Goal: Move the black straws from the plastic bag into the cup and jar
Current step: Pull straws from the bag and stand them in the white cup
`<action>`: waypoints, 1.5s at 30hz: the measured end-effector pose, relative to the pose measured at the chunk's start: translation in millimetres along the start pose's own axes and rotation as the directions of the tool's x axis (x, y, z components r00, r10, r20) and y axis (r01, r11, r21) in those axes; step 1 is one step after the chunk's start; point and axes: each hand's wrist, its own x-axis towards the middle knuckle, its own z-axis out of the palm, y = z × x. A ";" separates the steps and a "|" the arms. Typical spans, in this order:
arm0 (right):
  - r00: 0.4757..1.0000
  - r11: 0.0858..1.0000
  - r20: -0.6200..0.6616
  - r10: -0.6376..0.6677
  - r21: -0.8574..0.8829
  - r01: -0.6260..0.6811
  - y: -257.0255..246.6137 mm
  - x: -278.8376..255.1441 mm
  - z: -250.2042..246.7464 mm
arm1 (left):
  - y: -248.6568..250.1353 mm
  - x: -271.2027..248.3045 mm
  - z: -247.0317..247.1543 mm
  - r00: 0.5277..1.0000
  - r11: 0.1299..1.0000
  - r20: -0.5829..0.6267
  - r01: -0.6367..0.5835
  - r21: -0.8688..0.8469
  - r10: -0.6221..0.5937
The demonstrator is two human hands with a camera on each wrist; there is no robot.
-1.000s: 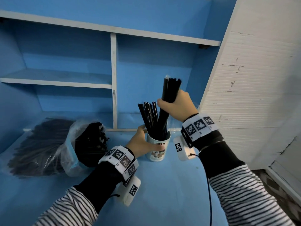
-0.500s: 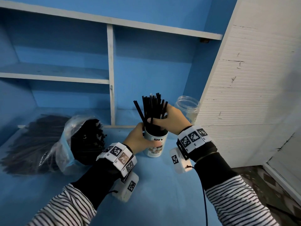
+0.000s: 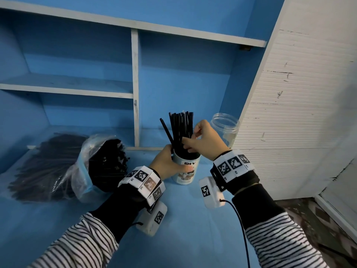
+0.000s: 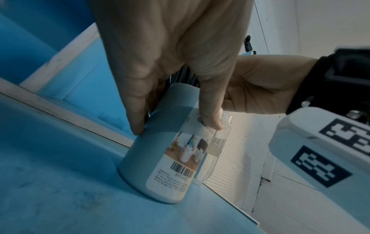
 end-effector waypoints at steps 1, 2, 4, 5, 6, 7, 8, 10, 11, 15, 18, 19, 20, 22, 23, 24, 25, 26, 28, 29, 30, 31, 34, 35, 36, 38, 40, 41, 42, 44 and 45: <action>1.000 1.000 -0.001 -0.006 -0.014 0.006 -0.1 -1.5 -0.9 | 0.7 -1.5 0.2 1.000 1.000 -0.003 0.003 -0.009 -0.003; 1.000 1.000 -0.007 -0.014 -0.019 0.014 -0.2 -2.8 -2.2 | 0.6 -2.1 0.6 1.000 1.000 -0.010 0.000 -0.015 0.000; 0.999 0.998 -0.016 -0.042 -0.052 0.041 -1.0 -6.3 -5.6 | 0.4 -2.4 0.9 1.000 1.000 -0.020 -0.002 -0.008 0.001; 0.998 0.995 -0.010 -0.065 -0.078 0.064 -2.2 -8.8 -7.1 | 0.8 -2.2 1.3 1.000 1.000 -0.020 0.006 -0.001 -0.006; 0.997 0.992 0.010 -0.082 -0.090 0.083 -4.0 -11.2 -7.6 | 0.1 -1.1 1.7 1.000 1.000 -0.026 0.007 0.008 -0.007; 0.995 0.992 0.041 -0.091 -0.084 0.094 -6.5 -14.2 -7.0 | -0.2 -0.8 1.7 0.999 1.000 -0.031 0.017 0.022 -0.016; 0.993 0.993 0.074 -0.087 -0.069 0.092 -8.2 -16.7 -4.9 | -0.4 -0.3 2.1 0.999 0.999 -0.035 0.022 0.040 -0.020; 0.993 0.996 0.096 -0.072 -0.046 0.076 -8.4 -18.0 2.0 | 1.3 -1.6 1.7 0.999 0.996 -0.042 0.034 0.077 -0.030; 0.994 0.997 0.084 -0.067 -0.039 0.070 -6.9 -16.6 6.2 | 2.8 -3.5 0.9 0.999 0.995 -0.037 0.042 0.089 -0.038; 0.997 0.997 0.039 -0.068 -0.032 0.069 -3.9 -12.1 16.3 | 7.7 -19.5 -10.8 0.995 0.961 -0.022 0.103 0.258 -0.101; 0.994 0.994 0.016 -0.106 0.006 0.106 -9.4 -17.1 23.7 | 18.8 -46.8 -36.2 0.996 0.953 -0.088 0.027 0.303 0.000; 0.990 0.990 0.018 -0.138 0.022 0.138 -13.1 -19.4 27.9 | 23.9 -57.3 -47.6 0.989 0.956 -0.130 -0.030 0.293 0.071; 0.984 0.984 0.033 -0.173 0.041 0.172 -17.7 -21.5 33.3 | 29.4 -67.6 -60.2 0.972 0.956 -0.190 -0.084 0.282 0.141; 0.970 0.972 0.081 -0.231 0.071 0.226 -26.3 -24.6 47.6 | 39.1 -83.5 -87.6 0.909 0.942 -0.327 -0.161 0.295 0.258; 0.963 0.968 0.107 -0.246 0.071 0.239 -29.9 -25.7 56.0 | 42.8 -90.2 -101.2 0.872 0.930 -0.387 -0.176 0.322 0.299; 0.959 0.970 0.148 -0.243 0.053 0.238 -32.0 -26.4 64.8 | 44.0 -95.4 -114.5 0.843 0.919 -0.431 -0.171 0.356 0.324; 0.951 0.974 0.212 -0.223 0.018 0.224 -34.3 -27.9 73.5 | 42.6 -98.4 -126.9 0.825 0.908 -0.457 -0.150 0.391 0.333; 0.938 0.980 0.296 -0.182 -0.030 0.199 -35.0 -29.4 82.9 | 39.2 -100.5 -138.4 0.820 0.898 -0.470 -0.115 0.425 0.328; 0.894 0.980 0.441 -0.077 -0.130 0.148 -36.4 -34.7 99.5 | 27.8 -100.8 -157.2 0.837 0.884 -0.465 -0.046 0.465 0.289; 0.878 0.976 0.477 -0.049 -0.162 0.143 -37.1 -37.0 107.0 | 22.4 -101.6 -163.9 0.858 0.884 -0.446 -0.020 0.468 0.255; 0.869 0.974 0.494 -0.040 -0.175 0.145 -38.0 -39.9 113.2 | 17.5 -102.9 -168.3 0.881 0.886 -0.424 0.013 0.464 0.209; 0.865 0.973 0.500 -0.039 -0.177 0.146 -39.4 -42.5 118.6 | 13.5 -104.4 -171.4 0.900 0.890 -0.399 0.031 0.455 0.173; 0.866 0.981 0.494 -0.071 -0.125 0.151 -46.3 -47.4 131.5 | 3.2 -108.4 -174.9 0.926 0.885 -0.347 0.031 0.464 0.150; 0.870 0.983 0.486 -0.086 -0.102 0.154 -49.2 -47.7 135.4 | -0.7 -108.4 -175.9 0.922 0.876 -0.353 0.035 0.481 0.157; 0.873 0.983 0.477 -0.100 -0.090 0.162 -51.7 -47.3 139.5 | -3.7 -108.5 -177.0 0.916 0.870 -0.366 0.042 0.492 0.163; 0.880 0.978 0.458 -0.125 -0.095 0.188 -56.4 -46.0 146.7 | -9.0 -107.4 -180.4 0.901 0.872 -0.392 0.032 0.488 0.186; 0.888 0.973 0.432 -0.156 -0.089 0.214 -59.0 -42.9 152.0 | -11.5 -106.4 -184.9 0.881 0.899 -0.430 0.010 0.438 0.199; 0.891 0.972 0.418 -0.175 -0.071 0.224 -59.8 -41.3 154.0 | -12.1 -106.3 -187.0 0.871 0.913 -0.449 0.003 0.409 0.198; 0.893 0.970 0.405 -0.196 -0.052 0.236 -60.8 -40.2 155.7 | -12.2 -106.4 -188.6 0.864 0.923 -0.464 -0.004 0.385 0.197; 0.898 0.963 0.377 -0.228 -0.049 0.265 -61.1 -36.9 160.3 | -11.6 -105.5 -190.7 0.850 0.933 -0.488 -0.012 0.360 0.199; 0.901 0.958 0.359 -0.242 -0.060 0.281 -61.0 -34.7 162.7 | -11.2 -104.7 -191.3 0.843 0.936 -0.497 -0.020 0.351 0.204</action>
